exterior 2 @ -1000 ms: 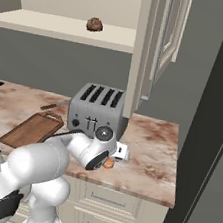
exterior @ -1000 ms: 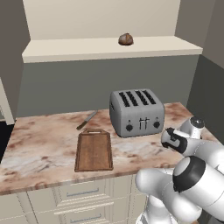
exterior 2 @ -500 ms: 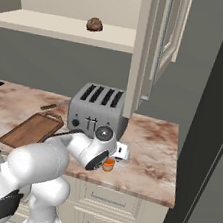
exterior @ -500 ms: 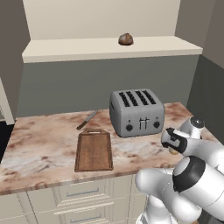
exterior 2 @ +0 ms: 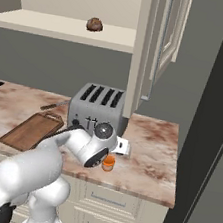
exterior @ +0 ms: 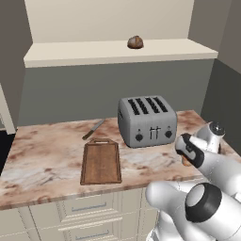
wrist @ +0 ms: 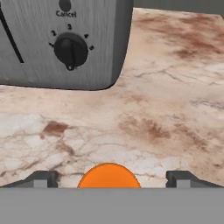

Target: Pick the bread, place it on the cutting board, pick the jam, place it on the counter, and close the cabinet.

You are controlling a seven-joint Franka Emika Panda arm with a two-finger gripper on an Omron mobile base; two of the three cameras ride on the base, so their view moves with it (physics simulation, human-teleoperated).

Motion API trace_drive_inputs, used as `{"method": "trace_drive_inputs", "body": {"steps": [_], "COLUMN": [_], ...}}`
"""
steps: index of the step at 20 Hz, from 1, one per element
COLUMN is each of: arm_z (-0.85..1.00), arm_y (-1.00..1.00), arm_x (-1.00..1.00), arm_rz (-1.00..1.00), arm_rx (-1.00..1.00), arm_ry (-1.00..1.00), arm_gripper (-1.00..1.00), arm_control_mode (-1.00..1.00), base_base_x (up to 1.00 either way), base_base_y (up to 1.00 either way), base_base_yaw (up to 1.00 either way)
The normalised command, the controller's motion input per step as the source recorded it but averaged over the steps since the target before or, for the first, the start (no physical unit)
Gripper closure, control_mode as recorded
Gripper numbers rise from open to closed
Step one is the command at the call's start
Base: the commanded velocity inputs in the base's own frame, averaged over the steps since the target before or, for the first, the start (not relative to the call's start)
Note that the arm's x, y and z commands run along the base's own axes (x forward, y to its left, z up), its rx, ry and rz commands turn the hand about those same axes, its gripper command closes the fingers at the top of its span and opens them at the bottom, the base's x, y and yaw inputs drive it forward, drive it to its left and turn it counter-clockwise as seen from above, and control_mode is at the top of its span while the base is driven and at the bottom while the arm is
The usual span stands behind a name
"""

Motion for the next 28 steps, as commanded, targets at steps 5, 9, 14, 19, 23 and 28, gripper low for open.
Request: {"method": "trace_drive_inputs", "body": {"steps": [5,9,14,19,23,28], "arm_z": [0.49,0.59,0.65,0.66,0.62,0.53], "arm_y": [0.0,0.0,0.01,0.06,0.13,0.29], "arm_x": [-0.15,-0.11,-0.2,-0.22,-0.31,-0.33], "arm_rz": [0.0,0.0,0.0,0.0,0.0,0.0], "arm_rx": [0.0,0.0,0.0,0.0,0.0,0.0], "arm_ry": [-0.23,-0.15,-0.09,-0.09,-0.03,-0.03], "arm_gripper": [-1.0,-1.0,-1.0,-1.0,-1.0,-1.0], "arm_control_mode": [-1.0,-1.0,-1.0,-1.0,-1.0,-1.0], "base_base_x": [0.0,0.0,0.0,0.0,0.0,0.0], "base_base_y": [0.0,0.0,0.0,0.0,0.0,0.0], "base_base_yaw": [0.0,0.0,0.0,0.0,0.0,0.0]}}
